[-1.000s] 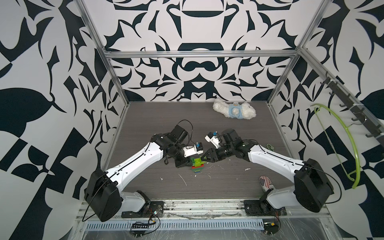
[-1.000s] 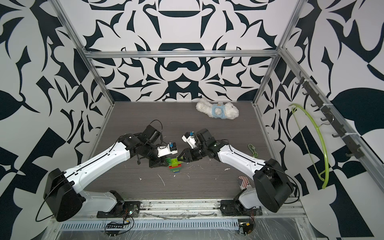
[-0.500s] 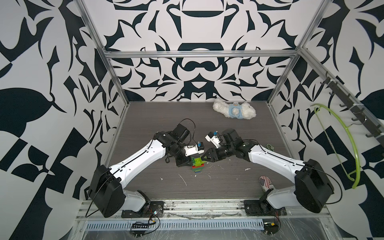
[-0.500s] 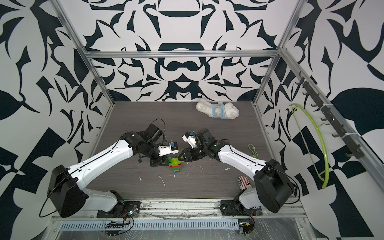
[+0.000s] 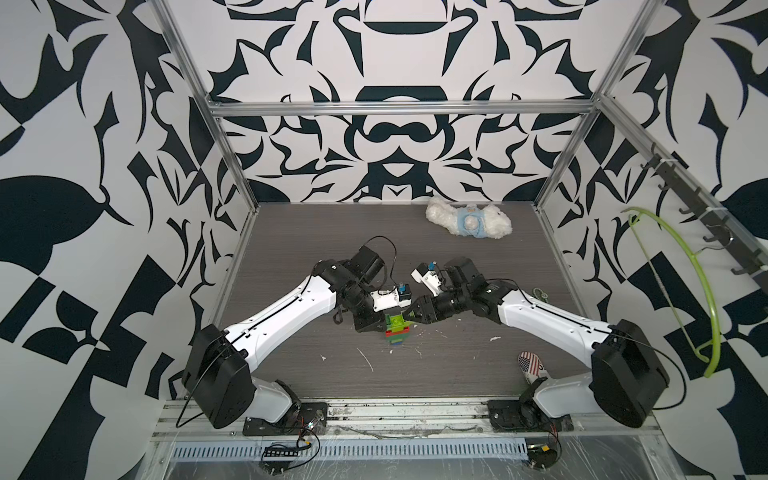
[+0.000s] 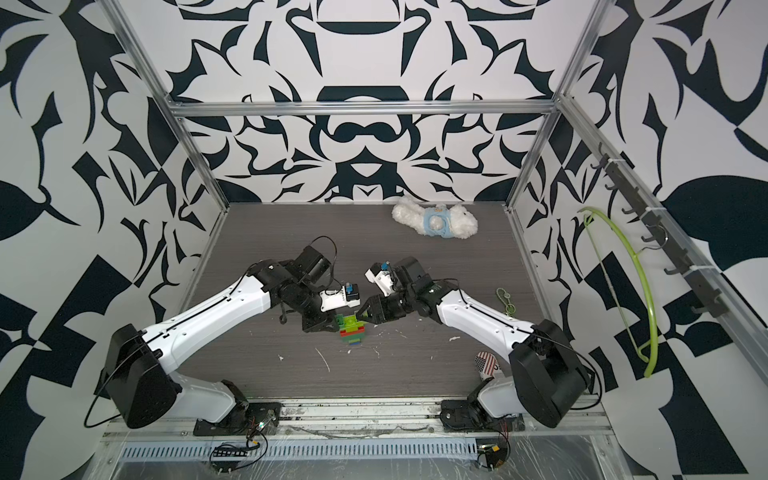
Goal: Assemble a carrot with lego
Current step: Assemble the lego brick with the lego brick.
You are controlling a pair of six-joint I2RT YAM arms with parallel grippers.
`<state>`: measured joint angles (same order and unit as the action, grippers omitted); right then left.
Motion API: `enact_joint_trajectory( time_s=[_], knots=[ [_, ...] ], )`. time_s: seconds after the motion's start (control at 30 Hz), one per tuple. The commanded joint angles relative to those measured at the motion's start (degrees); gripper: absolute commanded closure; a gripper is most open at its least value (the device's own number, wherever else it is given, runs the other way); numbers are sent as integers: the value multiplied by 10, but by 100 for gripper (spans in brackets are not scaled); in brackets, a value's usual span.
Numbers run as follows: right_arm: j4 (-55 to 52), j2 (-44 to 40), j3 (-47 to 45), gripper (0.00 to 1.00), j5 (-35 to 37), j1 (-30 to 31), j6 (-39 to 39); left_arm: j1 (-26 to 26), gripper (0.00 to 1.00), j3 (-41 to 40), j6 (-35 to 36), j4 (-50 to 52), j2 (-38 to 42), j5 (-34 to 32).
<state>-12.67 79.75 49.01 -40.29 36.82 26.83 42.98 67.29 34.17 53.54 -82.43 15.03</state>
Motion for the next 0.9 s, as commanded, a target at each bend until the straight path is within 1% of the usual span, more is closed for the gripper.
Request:
enact_joint_trajectory(
  time_s=[0.0,0.07,0.3,0.37,0.6,0.73,0.87],
  knots=[
    [-25,-4,-5,52,16,9,-9,10,97,-22,-15,26,-30,-30],
    [-24,-8,-7,51,16,8,-11,9,94,-24,-12,22,-25,-30],
    [-3,4,-15,50,-6,5,-13,9,93,-24,-11,23,-31,-30],
    [1,4,-17,50,-12,3,-11,9,91,-23,-13,23,-29,-30],
    [-8,-7,-2,48,-14,2,-13,9,76,-11,-22,16,-16,-29],
    [-14,-9,5,48,-13,2,-14,9,69,-7,-31,8,-8,-29],
    [-17,-10,6,47,-12,2,-15,9,61,-7,-34,6,-4,-31]
  ],
)
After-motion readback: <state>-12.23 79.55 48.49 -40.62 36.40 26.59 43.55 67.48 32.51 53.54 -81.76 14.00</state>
